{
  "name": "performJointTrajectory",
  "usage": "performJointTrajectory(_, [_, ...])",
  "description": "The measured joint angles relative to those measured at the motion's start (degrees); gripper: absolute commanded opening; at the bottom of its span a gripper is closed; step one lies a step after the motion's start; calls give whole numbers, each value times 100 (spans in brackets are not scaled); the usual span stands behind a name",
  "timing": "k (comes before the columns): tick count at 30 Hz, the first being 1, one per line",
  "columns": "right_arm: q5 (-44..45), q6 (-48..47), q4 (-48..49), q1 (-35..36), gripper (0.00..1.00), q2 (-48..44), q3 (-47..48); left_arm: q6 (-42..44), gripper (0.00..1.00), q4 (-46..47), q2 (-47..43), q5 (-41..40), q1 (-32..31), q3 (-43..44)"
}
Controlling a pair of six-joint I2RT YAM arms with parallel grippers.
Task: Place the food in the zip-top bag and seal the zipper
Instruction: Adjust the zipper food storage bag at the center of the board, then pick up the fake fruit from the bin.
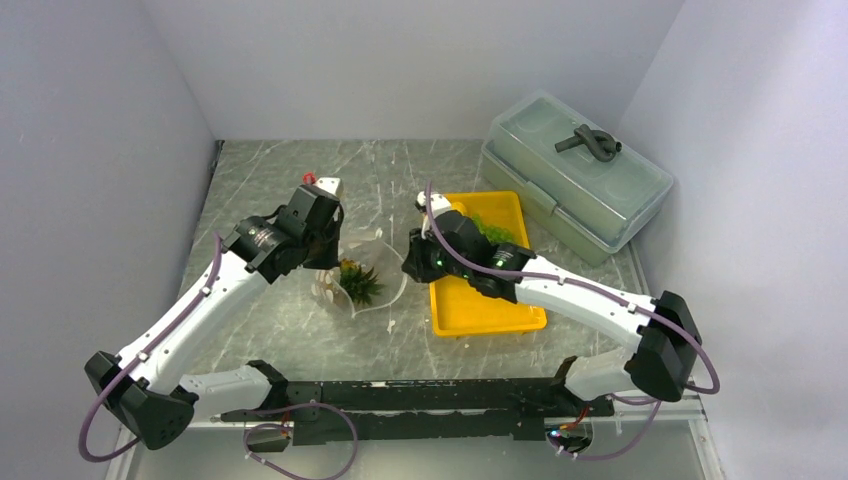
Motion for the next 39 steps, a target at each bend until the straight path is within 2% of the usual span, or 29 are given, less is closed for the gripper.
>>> performJointTrajectory(8, [310,103,-614,-136,51,-247,-254,0,0,-83,35,-107,72,-17])
performJointTrajectory(11, [518,42,-719,-133,55,-566,-254,0,0,-85,37,-138,72,-17])
performJointTrajectory(16, [911,-66,-898,-271,57,-990,-232,0,0,-118,37,-146,76,-17])
performJointTrajectory(23, [1480,-157,-1255,-743,76,-1078,-232,2,0,-151,37,-149,76,-15])
performJointTrajectory(28, [1786,-186,-1342,-876,83,-1078,-234,2,0,-214,37,-151,76,-15])
performJointTrajectory(32, [1821,-197,-1338,-1040,85,-1045,-240,0,0,-256,37,-157,76,-15])
performJointTrajectory(39, [1294,-116,-1237,-1609,88,-570,-238,-11,0,-264,2,-195,76,-17])
